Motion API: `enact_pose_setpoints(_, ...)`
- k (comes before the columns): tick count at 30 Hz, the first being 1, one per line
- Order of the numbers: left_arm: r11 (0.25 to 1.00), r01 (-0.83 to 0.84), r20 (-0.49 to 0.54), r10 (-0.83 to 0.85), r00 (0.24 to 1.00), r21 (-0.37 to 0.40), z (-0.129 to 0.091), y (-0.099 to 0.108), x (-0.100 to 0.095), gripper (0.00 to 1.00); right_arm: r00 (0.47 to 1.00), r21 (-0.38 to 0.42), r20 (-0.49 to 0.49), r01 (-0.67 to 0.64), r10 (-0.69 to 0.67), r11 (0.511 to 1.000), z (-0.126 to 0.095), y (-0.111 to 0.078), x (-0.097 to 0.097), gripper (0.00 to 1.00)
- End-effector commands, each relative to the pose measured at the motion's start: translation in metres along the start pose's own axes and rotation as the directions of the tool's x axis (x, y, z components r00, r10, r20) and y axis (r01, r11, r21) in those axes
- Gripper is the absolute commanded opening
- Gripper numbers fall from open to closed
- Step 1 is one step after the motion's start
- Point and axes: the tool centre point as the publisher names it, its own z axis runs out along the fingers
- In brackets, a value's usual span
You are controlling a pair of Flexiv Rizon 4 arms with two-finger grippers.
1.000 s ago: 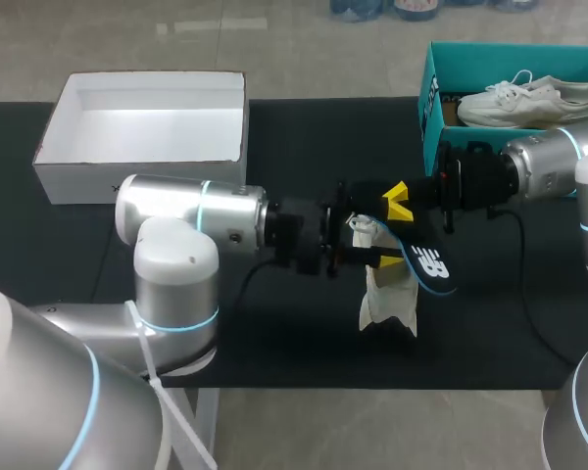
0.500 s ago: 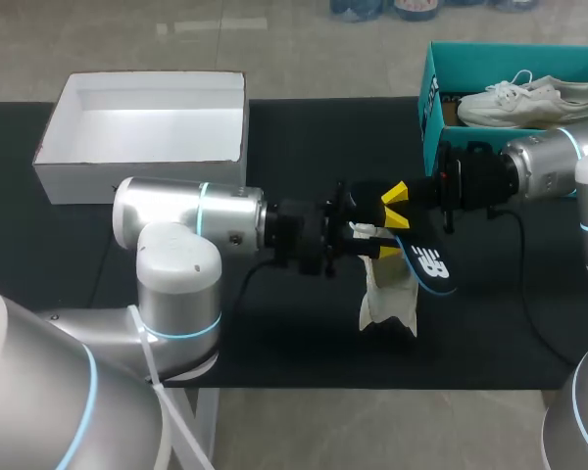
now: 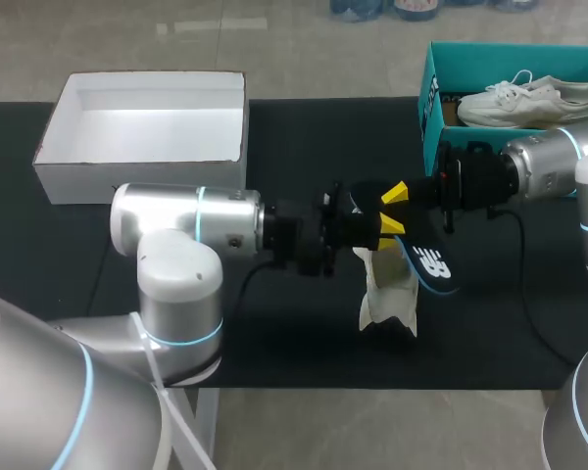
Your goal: Take the shoe out of the shoebox, open the shoe tongue, remove and reinsert the insole, then place the shoe into the shoebox
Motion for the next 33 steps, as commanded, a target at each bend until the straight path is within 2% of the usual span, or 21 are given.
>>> enact_pose_setpoints(1,1.0,-0.004,-0.003,0.004,1.0,-0.003,0.006,0.0,0.0,0.0,1.0,-0.001,0.001,0.0,0.0,1.0,0.001,0.0,0.0,0.0)
enact_pose_setpoints(27,0.996,-0.088,-0.013,0.089,0.996,0.03,-0.008,-0.006,0.001,0.0,1.0,-0.001,0.001,0.0,0.0,1.0,0.001,0.0,0.0,0.0)
enact_pose_setpoints(28,0.995,-0.092,-0.019,0.093,0.996,0.03,-0.008,-0.007,0.001,0.0,1.0,-0.001,0.001,0.0,0.0,1.0,0.001,0.0,0.0,0.27)
enact_pose_setpoints(29,0.995,-0.093,-0.022,0.094,0.995,0.031,-0.009,-0.007,0.0,0.0,1.0,-0.001,0.001,0.0,0.0,1.0,0.001,0.0,0.0,1.0)
enact_pose_setpoints(33,0.995,-0.098,-0.037,0.099,0.994,0.032,-0.012,-0.007,0.0,0.0,1.0,-0.001,0.001,0.0,0.0,1.0,0.001,0.0,0.0,1.0)
